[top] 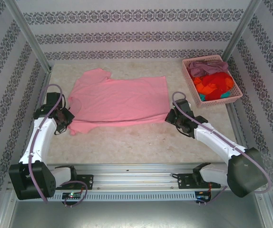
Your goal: Fold and stack the t-shirts
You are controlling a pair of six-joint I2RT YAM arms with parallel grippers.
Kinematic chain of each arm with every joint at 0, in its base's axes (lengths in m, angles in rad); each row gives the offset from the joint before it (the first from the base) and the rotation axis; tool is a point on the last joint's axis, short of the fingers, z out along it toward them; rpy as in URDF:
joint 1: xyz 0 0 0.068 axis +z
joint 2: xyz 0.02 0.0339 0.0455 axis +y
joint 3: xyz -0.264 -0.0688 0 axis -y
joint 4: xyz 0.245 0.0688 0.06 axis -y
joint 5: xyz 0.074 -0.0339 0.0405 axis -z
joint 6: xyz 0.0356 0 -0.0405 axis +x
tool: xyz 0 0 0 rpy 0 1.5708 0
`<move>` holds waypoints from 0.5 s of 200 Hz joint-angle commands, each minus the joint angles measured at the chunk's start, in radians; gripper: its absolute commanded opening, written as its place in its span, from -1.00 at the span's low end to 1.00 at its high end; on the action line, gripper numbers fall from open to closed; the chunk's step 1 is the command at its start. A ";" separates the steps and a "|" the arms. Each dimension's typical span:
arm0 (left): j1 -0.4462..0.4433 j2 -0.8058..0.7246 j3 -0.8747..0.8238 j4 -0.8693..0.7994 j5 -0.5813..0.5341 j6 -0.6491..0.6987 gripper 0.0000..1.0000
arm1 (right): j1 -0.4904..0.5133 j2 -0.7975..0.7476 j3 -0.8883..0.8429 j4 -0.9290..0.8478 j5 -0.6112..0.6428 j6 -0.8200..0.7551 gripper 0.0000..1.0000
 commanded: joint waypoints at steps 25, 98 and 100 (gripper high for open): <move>0.005 0.048 0.113 0.030 -0.038 0.123 -1.00 | -0.034 0.042 0.069 0.019 0.016 -0.079 -1.00; -0.014 0.148 0.191 0.175 -0.014 0.225 -1.00 | -0.083 0.099 0.105 0.076 0.000 -0.118 -1.00; -0.015 0.153 0.192 0.179 -0.010 0.229 -1.00 | -0.085 0.100 0.107 0.076 -0.001 -0.119 -1.00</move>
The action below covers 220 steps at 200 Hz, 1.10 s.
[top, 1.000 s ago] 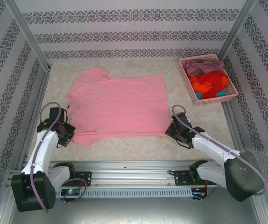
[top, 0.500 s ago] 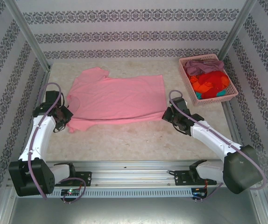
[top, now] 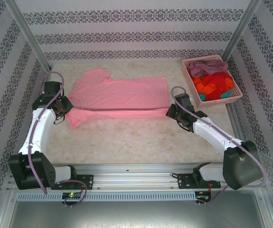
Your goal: Fold and stack the t-shirts
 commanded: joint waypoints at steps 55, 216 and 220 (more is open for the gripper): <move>-0.015 0.134 0.114 0.138 0.035 0.178 -1.00 | -0.053 0.085 0.082 0.042 -0.019 -0.066 -1.00; -0.015 0.293 0.223 0.151 0.040 0.216 -1.00 | -0.101 0.324 0.222 0.112 -0.034 -0.100 -1.00; -0.015 0.292 0.223 0.149 0.035 0.217 -1.00 | -0.102 0.329 0.227 0.114 -0.033 -0.101 -1.00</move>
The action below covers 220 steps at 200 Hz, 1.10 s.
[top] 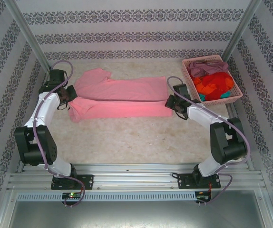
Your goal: Fold and stack the t-shirts
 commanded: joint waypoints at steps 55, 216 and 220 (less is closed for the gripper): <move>-0.004 0.015 0.034 0.017 -0.075 0.041 -1.00 | -0.027 0.112 0.099 0.026 -0.023 -0.029 -1.00; -0.014 0.034 0.030 0.044 -0.070 -0.061 1.00 | -0.030 0.081 0.078 0.109 -0.071 -0.082 0.53; -0.014 0.022 0.022 0.044 -0.070 -0.066 1.00 | -0.024 0.070 0.071 0.115 -0.066 -0.090 0.57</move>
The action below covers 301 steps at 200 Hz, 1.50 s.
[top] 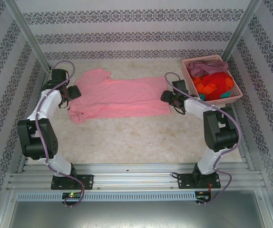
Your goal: Fold and stack the t-shirts
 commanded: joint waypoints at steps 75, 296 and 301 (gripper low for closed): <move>-0.031 -0.280 -0.372 0.179 0.135 -0.264 0.71 | 0.239 0.055 0.064 0.053 -0.046 -0.099 0.56; -0.007 -0.018 -0.367 0.391 0.111 -0.383 -0.73 | 0.209 0.220 0.117 -0.126 -0.047 -0.047 0.05; -0.006 -0.009 -0.355 0.388 0.115 -0.376 -0.77 | 0.207 0.220 0.115 -0.127 -0.047 -0.048 0.04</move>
